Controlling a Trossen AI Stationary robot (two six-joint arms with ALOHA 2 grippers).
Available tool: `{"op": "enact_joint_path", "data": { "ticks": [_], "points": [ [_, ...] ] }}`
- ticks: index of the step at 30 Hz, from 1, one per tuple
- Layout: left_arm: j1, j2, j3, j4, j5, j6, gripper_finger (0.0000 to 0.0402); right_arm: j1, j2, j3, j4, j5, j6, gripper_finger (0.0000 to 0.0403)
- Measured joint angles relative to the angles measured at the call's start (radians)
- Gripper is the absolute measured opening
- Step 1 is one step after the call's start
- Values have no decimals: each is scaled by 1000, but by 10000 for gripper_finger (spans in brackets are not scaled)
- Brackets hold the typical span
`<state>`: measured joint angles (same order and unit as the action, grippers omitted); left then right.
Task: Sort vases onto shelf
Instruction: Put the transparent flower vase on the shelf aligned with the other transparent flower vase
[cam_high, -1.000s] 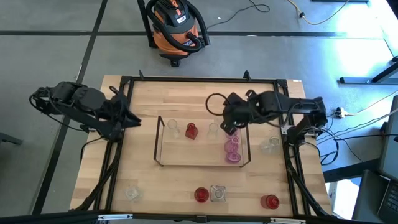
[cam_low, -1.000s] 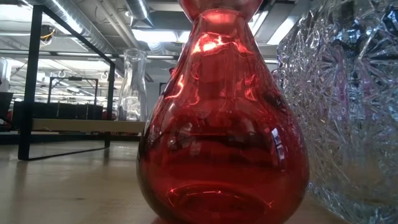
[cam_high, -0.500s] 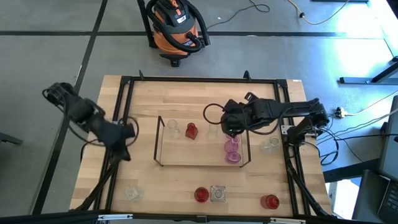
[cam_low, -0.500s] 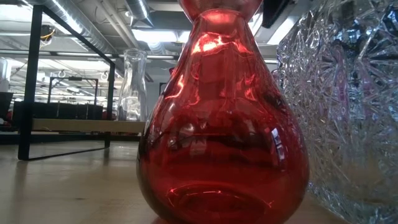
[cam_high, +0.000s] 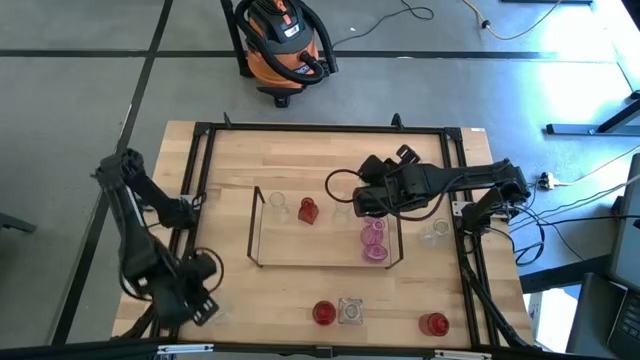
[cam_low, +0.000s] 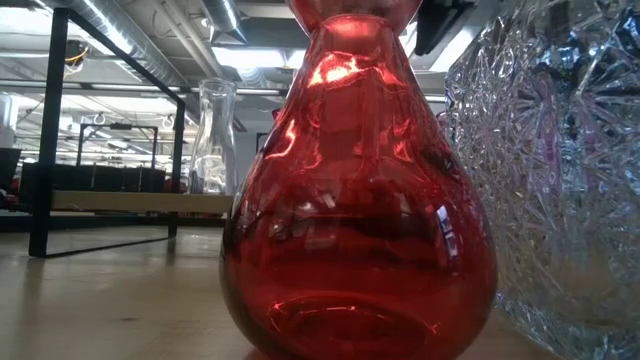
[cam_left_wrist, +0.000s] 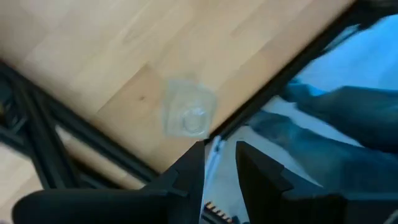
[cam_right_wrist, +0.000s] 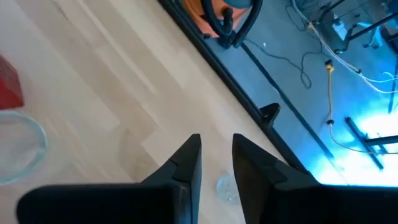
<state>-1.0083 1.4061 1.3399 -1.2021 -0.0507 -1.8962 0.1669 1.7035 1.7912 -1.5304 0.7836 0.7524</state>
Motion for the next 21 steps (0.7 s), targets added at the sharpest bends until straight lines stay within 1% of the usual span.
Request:
{"op": "enact_joint_path", "data": {
  "ticks": [3,10,12,14,17,19,21],
  "points": [
    [-9,60,0,-15,56,0,94,-5,0,0,18,10,-4,74],
    [-5,156,-3,-16,80,11,149,-13,0,0,20,4,-35,74],
    [2,159,-37,24,115,-14,158,-13,0,0,20,3,-49,74],
    [2,149,-98,117,147,-49,162,-13,0,0,22,2,-51,74],
    [-2,126,-193,268,147,-118,163,-13,0,0,27,2,-51,74],
    [-9,116,-232,286,145,-160,163,-13,0,0,27,2,-52,74],
    [-13,114,-242,252,138,-189,163,-13,0,0,26,2,-55,74]
  ]
}}
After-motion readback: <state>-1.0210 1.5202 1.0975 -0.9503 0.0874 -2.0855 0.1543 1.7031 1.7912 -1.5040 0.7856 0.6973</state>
